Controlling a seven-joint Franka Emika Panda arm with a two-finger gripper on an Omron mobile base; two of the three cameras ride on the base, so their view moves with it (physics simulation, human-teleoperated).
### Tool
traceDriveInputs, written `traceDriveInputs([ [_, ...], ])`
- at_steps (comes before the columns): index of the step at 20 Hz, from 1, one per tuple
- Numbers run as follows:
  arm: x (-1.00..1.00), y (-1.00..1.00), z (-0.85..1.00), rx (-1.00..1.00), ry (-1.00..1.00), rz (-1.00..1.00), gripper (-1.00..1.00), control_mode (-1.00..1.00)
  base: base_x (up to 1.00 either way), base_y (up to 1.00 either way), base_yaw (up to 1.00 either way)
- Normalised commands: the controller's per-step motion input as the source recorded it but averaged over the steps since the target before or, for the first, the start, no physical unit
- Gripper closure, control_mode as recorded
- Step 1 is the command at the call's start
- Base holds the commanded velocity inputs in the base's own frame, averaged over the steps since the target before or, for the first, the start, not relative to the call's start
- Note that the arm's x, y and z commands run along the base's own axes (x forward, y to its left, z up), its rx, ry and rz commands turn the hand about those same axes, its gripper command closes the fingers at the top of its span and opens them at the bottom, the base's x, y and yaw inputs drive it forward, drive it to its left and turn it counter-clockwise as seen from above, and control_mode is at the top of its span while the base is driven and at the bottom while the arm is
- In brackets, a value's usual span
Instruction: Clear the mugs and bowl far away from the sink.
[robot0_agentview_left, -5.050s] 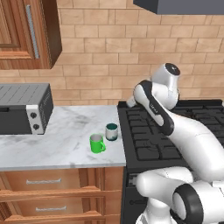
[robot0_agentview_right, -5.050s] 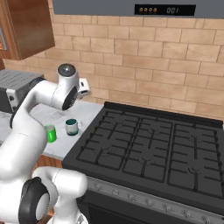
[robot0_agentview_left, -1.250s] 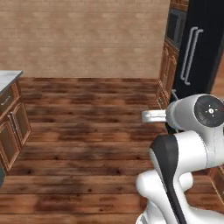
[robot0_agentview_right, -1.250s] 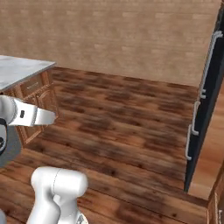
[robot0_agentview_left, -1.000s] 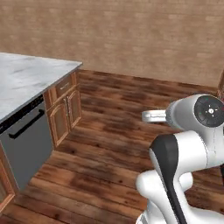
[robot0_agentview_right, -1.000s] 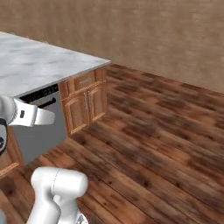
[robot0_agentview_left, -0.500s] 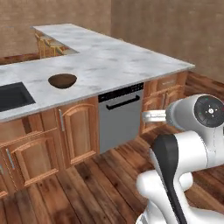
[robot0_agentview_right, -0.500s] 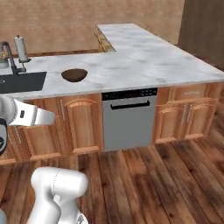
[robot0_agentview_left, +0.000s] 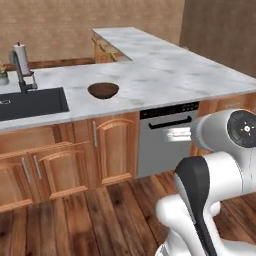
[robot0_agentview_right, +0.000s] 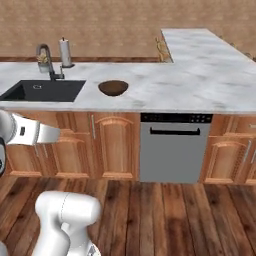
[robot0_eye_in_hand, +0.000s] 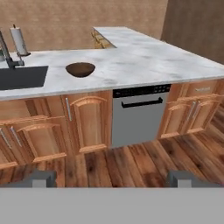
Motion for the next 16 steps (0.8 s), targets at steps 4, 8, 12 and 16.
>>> traceDriveInputs([
  [4, 0.00, 0.00, 0.00, 0.00, 0.00, 0.00, -1.00, 1.00, 1.00, -0.72, 0.18],
  [8, 0.00, 0.00, 0.00, 0.00, 0.00, 0.00, -1.00, 1.00, 1.00, -0.42, 0.06],
  [12, 0.00, 0.00, 0.00, 0.00, 0.00, 0.00, -1.00, 1.00, 1.00, 0.23, 0.00],
  [16, 0.00, 0.00, 0.00, 0.00, 0.00, 0.00, -1.00, 1.00, 1.00, 0.32, -0.01],
])
